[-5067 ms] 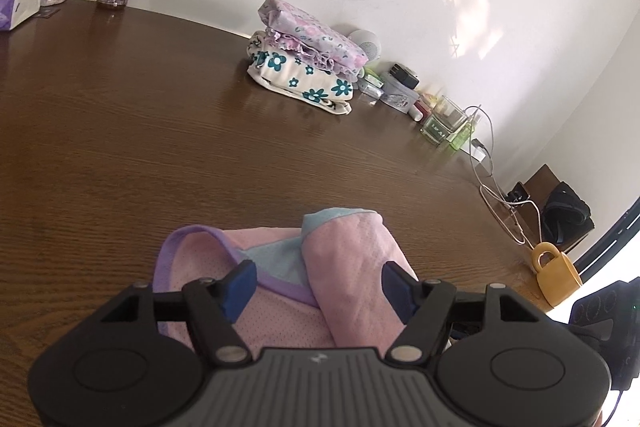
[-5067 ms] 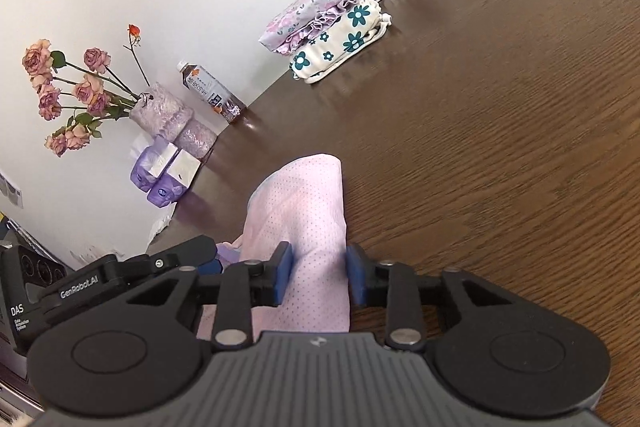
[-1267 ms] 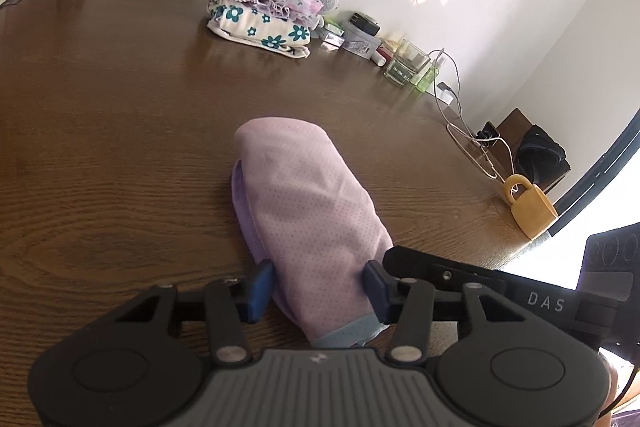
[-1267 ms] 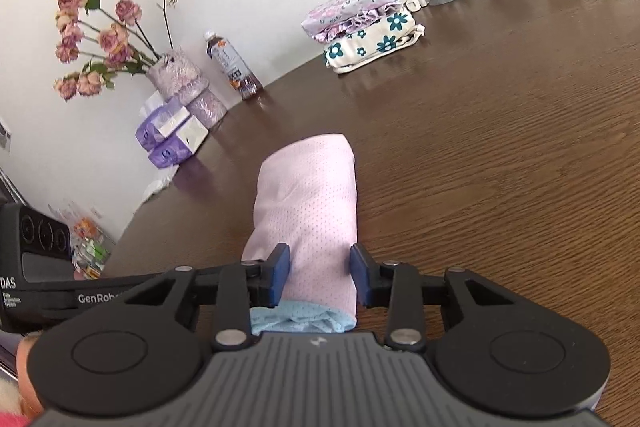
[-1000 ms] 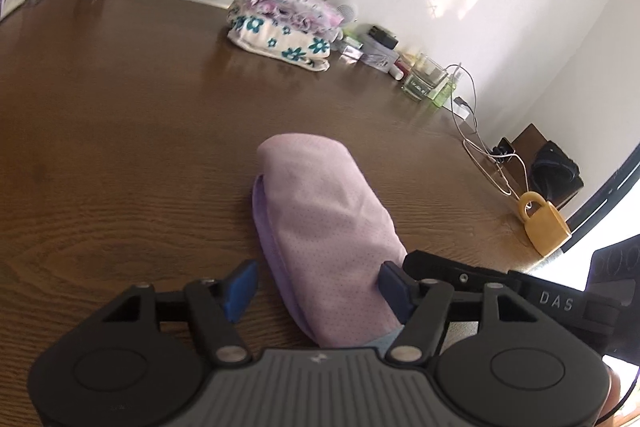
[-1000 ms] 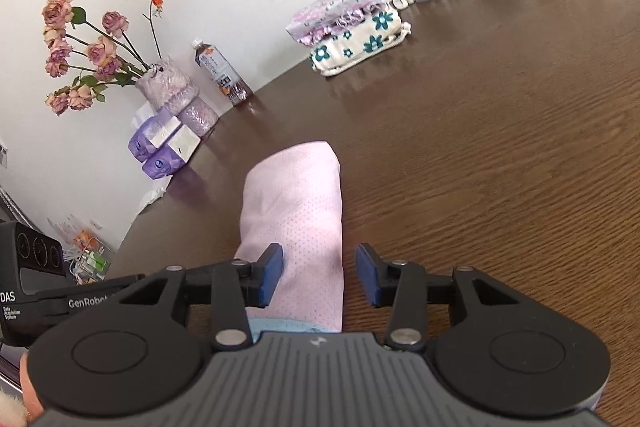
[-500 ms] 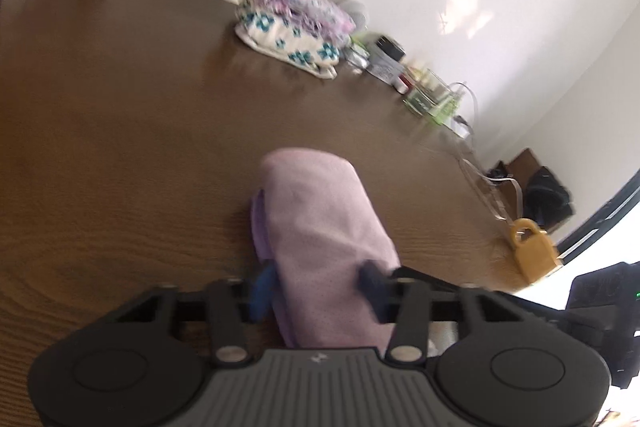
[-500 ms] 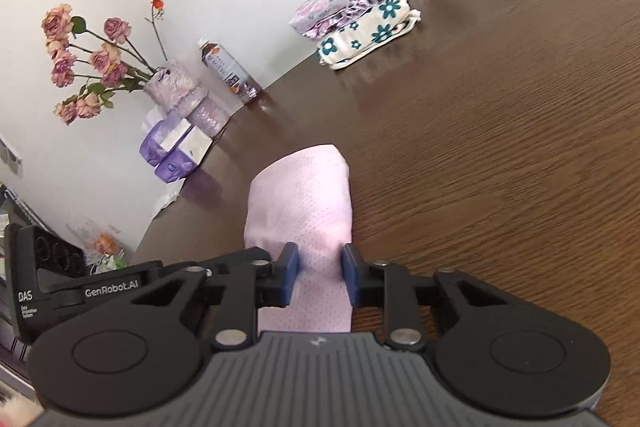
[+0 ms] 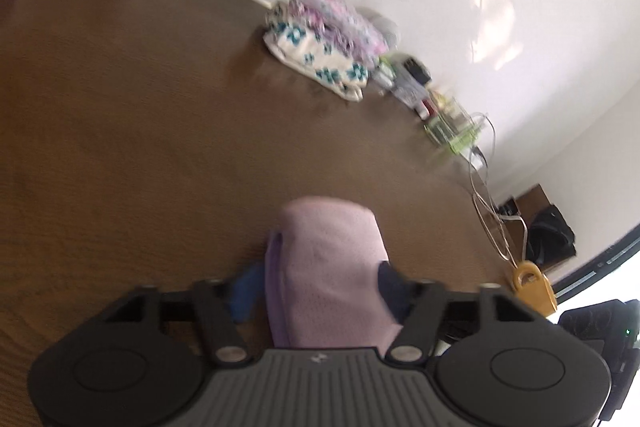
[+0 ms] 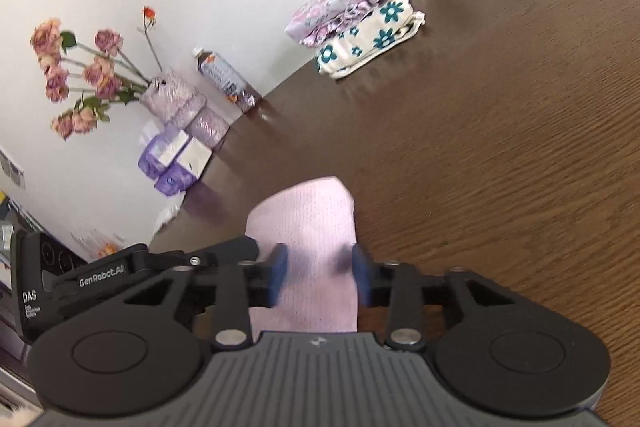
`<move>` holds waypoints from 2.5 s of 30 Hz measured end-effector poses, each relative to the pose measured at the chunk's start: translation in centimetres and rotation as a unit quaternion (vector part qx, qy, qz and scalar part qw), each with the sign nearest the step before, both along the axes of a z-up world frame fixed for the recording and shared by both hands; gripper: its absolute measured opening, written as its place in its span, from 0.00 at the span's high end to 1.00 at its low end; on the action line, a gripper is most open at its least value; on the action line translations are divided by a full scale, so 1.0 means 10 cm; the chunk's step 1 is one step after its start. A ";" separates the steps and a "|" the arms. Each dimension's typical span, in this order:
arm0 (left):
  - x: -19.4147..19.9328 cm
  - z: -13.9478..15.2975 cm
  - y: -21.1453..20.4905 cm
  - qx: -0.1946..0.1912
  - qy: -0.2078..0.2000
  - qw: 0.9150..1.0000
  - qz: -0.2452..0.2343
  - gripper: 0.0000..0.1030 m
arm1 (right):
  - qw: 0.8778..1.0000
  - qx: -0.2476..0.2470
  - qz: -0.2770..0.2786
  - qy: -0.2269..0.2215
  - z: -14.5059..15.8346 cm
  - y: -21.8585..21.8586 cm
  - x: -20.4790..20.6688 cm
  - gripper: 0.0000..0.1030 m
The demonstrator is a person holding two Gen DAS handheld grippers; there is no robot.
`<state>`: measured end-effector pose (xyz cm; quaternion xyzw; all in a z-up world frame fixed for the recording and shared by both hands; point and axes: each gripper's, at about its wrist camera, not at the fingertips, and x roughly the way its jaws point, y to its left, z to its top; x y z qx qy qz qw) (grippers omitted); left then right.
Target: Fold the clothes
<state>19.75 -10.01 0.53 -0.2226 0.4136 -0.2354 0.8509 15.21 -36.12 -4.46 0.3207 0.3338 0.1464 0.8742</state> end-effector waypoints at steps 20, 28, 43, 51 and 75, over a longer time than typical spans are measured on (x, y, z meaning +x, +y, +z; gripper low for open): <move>-0.11 0.05 0.07 -0.017 0.014 1.000 0.015 0.39 | 1.000 0.015 -0.019 0.004 -0.08 -0.11 -0.20 0.61; -0.40 -0.01 -0.02 -0.005 0.035 0.999 -0.037 0.42 | 1.000 0.022 -0.012 0.007 -0.14 -0.08 -0.44 0.68; -0.67 -0.01 0.00 -0.006 0.017 0.998 -0.057 0.54 | 1.000 0.005 -0.013 0.000 -0.11 -0.01 -0.67 0.71; -0.80 0.06 0.08 -0.010 0.005 0.996 -0.093 0.42 | 0.999 -0.023 -0.023 -0.014 0.02 -0.02 -0.90 0.61; -0.79 -0.05 -0.74 0.024 0.022 0.977 -0.210 0.74 | 0.994 -0.044 -0.097 -0.023 0.06 -0.39 -1.08 0.58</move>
